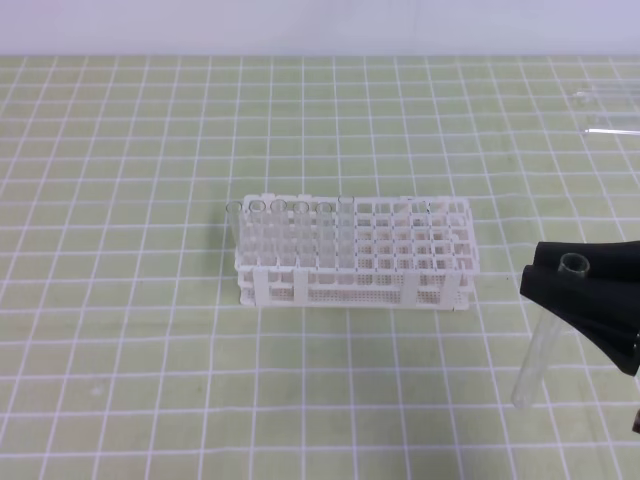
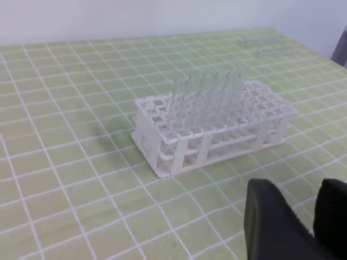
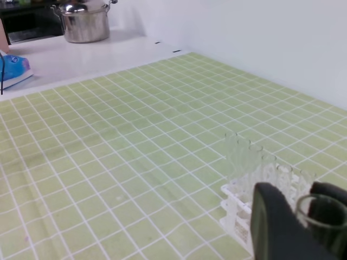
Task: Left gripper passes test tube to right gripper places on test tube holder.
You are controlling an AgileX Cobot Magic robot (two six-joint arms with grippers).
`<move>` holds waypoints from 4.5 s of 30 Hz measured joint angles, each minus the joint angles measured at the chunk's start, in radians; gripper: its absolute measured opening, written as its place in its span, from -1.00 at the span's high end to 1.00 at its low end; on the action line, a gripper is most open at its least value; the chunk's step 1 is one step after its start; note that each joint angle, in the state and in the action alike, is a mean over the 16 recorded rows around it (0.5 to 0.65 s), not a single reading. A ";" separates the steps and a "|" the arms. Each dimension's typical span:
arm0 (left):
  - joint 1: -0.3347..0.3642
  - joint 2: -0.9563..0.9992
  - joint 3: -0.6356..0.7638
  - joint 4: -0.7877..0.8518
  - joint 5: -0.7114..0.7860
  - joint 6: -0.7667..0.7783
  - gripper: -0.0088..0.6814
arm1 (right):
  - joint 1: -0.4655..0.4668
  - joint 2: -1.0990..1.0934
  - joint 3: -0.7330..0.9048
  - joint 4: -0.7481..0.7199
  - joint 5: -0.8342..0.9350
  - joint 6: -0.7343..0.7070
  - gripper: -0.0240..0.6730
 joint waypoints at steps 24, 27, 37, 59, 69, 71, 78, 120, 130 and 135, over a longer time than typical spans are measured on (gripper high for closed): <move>0.000 -0.007 0.000 0.002 0.028 0.000 0.47 | 0.000 -0.002 -0.001 0.008 -0.013 0.000 0.61; 0.000 -0.006 0.000 0.002 0.028 0.000 0.47 | 0.007 -0.005 -0.009 0.009 -0.049 0.000 0.61; 0.000 -0.008 -0.001 -0.001 0.030 0.000 0.47 | 0.173 0.016 -0.116 -0.061 -0.402 0.050 0.61; 0.000 -0.009 -0.001 -0.004 0.036 0.001 0.47 | 0.616 0.522 -0.287 -1.277 -1.516 1.530 0.61; 0.000 -0.008 -0.001 -0.001 0.031 0.000 0.47 | 0.638 0.647 -0.288 -1.455 -1.662 1.689 0.61; 0.000 -0.009 -0.001 -0.003 0.032 0.000 0.47 | 0.645 0.661 -0.288 -1.482 -1.677 1.698 0.61; 0.000 -0.007 0.000 0.000 0.030 0.000 0.47 | 0.668 0.704 -0.289 -1.529 -1.711 1.713 0.61; 0.000 -0.005 0.000 0.001 0.030 0.000 0.47 | 0.664 0.814 -0.289 -1.495 -1.752 1.594 0.61; 0.000 -0.002 0.000 0.004 0.026 0.000 0.47 | 0.664 0.828 -0.289 -1.495 -1.747 1.596 0.61; 0.000 -0.003 0.000 0.003 0.028 0.000 0.47 | 0.664 0.837 -0.289 -1.495 -1.747 1.599 0.61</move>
